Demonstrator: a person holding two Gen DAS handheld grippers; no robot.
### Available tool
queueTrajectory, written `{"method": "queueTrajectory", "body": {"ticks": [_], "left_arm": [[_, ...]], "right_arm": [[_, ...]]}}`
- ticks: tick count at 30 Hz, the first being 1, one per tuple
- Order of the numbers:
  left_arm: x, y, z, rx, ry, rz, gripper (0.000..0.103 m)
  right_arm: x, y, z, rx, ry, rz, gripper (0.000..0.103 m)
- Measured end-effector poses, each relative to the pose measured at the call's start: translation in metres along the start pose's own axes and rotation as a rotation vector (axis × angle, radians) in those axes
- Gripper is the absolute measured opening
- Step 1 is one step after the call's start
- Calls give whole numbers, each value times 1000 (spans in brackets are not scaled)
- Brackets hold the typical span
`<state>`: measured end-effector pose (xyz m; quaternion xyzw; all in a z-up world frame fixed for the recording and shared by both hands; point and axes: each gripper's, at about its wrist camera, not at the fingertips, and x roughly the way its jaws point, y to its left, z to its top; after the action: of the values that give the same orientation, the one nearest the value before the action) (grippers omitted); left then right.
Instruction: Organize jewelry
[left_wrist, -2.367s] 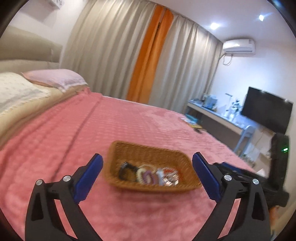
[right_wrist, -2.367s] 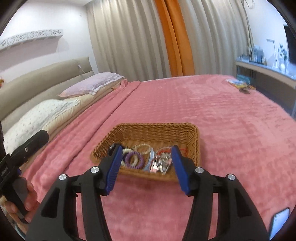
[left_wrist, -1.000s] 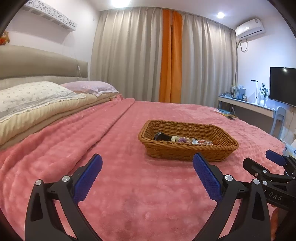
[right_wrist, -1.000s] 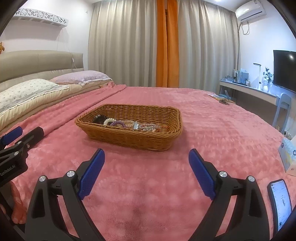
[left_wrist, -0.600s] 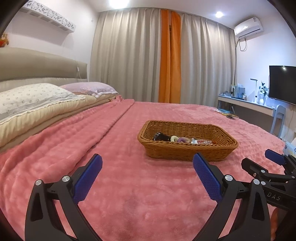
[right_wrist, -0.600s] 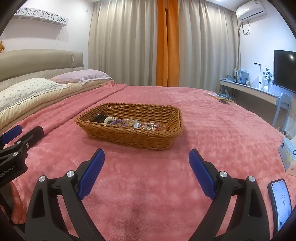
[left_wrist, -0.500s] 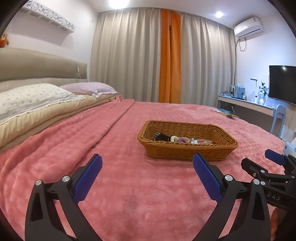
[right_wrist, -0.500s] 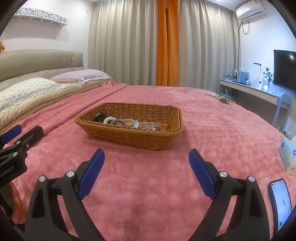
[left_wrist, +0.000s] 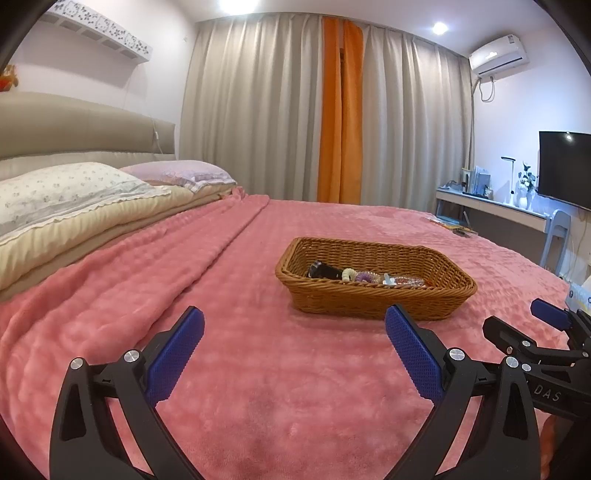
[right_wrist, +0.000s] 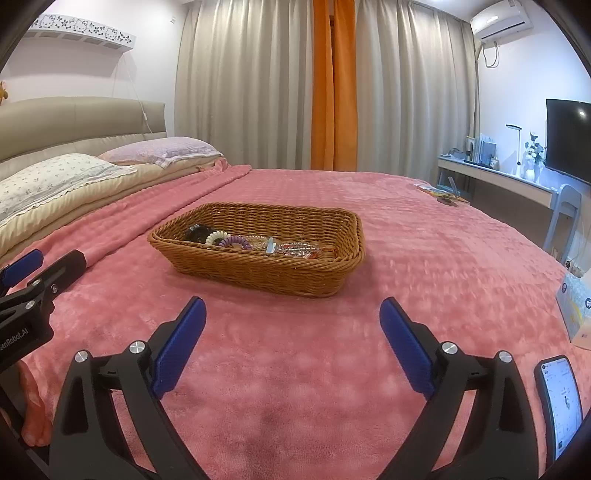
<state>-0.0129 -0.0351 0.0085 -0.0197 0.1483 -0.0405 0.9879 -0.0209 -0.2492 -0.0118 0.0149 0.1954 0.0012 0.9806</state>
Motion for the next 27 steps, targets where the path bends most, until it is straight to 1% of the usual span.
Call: {"method": "queueTrajectory", "body": {"ticks": [27], "left_arm": [[0, 0, -3, -6, 8, 0, 95]], "right_arm": [[0, -1, 1, -1, 1, 0, 91]]}}
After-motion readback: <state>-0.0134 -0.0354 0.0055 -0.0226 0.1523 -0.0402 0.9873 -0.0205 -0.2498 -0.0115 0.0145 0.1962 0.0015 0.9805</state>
